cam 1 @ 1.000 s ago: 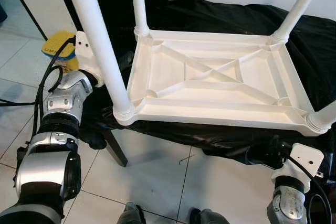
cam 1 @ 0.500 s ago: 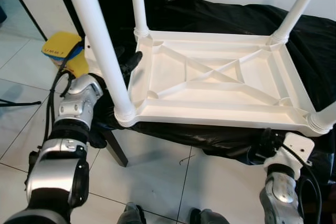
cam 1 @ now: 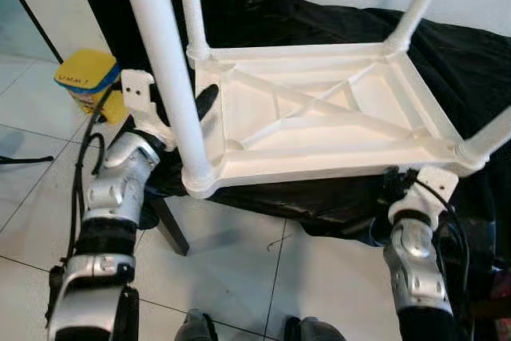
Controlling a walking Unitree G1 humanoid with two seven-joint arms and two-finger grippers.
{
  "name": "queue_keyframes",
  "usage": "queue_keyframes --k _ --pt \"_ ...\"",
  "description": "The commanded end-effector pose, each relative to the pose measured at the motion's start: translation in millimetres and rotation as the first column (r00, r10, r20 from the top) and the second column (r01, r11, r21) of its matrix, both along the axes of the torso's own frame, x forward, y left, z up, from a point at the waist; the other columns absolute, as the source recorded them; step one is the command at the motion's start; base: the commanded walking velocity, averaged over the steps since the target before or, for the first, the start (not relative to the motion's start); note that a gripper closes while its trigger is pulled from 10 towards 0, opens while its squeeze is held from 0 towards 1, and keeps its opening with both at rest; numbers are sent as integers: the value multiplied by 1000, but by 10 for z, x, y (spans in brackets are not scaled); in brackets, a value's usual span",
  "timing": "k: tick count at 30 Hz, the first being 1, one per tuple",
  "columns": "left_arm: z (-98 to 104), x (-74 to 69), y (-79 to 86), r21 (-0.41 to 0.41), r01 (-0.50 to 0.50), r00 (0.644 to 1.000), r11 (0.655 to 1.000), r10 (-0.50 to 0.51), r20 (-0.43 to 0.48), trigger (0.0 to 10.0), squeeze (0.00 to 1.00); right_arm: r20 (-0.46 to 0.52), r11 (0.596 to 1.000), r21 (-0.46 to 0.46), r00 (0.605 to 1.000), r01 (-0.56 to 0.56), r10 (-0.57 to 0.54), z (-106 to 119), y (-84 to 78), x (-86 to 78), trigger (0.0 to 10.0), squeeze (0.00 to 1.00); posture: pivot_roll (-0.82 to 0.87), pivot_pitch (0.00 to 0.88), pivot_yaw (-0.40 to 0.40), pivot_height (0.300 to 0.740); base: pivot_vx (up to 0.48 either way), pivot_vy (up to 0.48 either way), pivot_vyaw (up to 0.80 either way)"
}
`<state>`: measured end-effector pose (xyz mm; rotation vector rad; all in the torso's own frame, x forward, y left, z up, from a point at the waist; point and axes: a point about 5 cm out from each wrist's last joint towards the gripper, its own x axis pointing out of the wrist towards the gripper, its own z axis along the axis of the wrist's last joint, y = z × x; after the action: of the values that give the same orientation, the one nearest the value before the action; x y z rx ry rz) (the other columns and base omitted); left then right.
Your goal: Building children table
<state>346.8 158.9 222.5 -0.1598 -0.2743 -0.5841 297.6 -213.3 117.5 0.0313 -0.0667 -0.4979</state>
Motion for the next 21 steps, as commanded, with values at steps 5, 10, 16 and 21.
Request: queue_keyframes --k 5,10,16,21 --pt "-19 -121 -347 -46 64 998 997 -65 -19 10000 0 -22 999 6 999 -32 32 -11 -17 179 10000 0 122 138 -62 740 0 0 0" --pt "-62 -201 -677 -78 123 991 989 -126 -38 10000 0 -37 997 6 996 -83 83 20 -32 360 10000 0 124 143 -59 740 0 0 0" --pt "-50 -261 -958 -115 176 982 978 -183 -54 10000 0 -43 989 -4 988 -146 146 70 22 522 10000 0 120 145 -49 740 0 0 0" --pt "-12 -338 -1285 -152 250 962 956 -262 -70 10000 0 -79 969 -33 967 -245 242 77 170 650 10000 0 112 147 -35 740 0 0 0"
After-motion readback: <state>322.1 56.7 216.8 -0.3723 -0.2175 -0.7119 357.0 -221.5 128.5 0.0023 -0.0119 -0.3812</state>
